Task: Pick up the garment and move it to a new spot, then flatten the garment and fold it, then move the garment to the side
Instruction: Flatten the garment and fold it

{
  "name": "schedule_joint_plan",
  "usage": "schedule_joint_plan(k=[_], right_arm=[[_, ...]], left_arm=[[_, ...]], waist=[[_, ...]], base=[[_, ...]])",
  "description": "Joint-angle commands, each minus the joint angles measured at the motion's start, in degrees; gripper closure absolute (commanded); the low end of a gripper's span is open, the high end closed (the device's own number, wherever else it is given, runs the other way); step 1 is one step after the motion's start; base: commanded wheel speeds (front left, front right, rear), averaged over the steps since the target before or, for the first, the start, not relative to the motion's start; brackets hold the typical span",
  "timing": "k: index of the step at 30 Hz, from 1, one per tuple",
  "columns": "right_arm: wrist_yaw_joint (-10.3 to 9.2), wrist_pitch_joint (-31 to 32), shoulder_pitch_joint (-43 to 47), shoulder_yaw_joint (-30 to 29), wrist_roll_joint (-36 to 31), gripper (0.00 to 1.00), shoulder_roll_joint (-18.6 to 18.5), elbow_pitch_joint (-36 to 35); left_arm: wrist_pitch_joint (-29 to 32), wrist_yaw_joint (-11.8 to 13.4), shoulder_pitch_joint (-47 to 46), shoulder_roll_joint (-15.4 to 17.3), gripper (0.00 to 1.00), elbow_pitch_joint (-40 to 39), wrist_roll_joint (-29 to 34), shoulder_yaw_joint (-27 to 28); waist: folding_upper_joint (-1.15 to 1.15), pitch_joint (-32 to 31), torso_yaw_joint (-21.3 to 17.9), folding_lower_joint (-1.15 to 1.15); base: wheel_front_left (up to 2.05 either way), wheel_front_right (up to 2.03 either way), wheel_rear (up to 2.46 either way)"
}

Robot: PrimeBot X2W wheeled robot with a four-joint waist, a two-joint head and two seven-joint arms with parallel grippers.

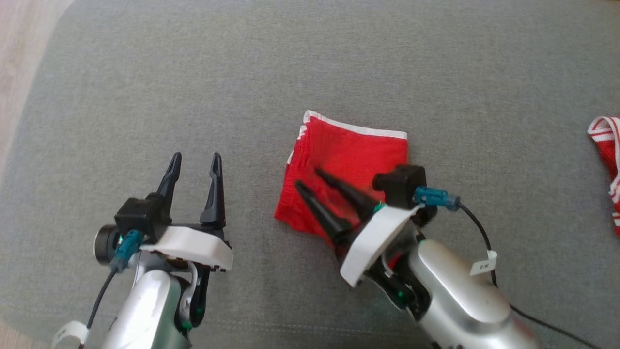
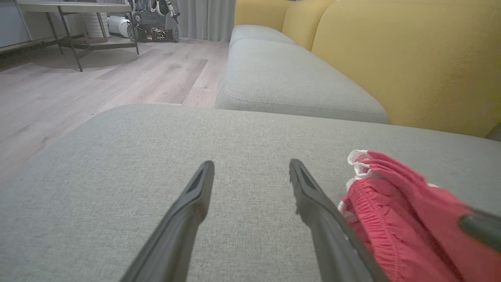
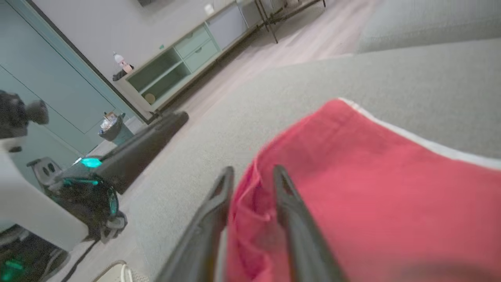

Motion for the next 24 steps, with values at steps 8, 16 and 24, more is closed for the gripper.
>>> schedule_joint_plan(k=[8, 16, 24], right_arm=[[-0.05, -8.8, -3.1, -3.0, -3.8, 0.00, 0.6, -4.8], [-0.05, -11.1, 1.9, -16.2, -9.0, 0.00, -3.1, -9.0], [-0.05, -8.9, 10.7, -29.5, -15.7, 0.00, -5.4, -15.3]], left_arm=[[-0.7, 0.2, -2.1, 0.7, 0.00, -1.6, -0.2, 2.2], [-0.7, 0.6, -1.1, 1.4, 0.00, -2.0, -0.2, 2.7], [-0.5, 1.1, -0.2, 2.6, 0.00, -2.9, -0.1, 3.0]], waist=[[0.00, -0.4, -2.3, 0.00], [0.00, -1.5, -4.4, 0.00], [0.00, -1.9, -6.0, 0.00]], base=[[0.00, 0.00, 0.00], [0.00, 0.00, 0.00], [0.00, 0.00, 0.00]])
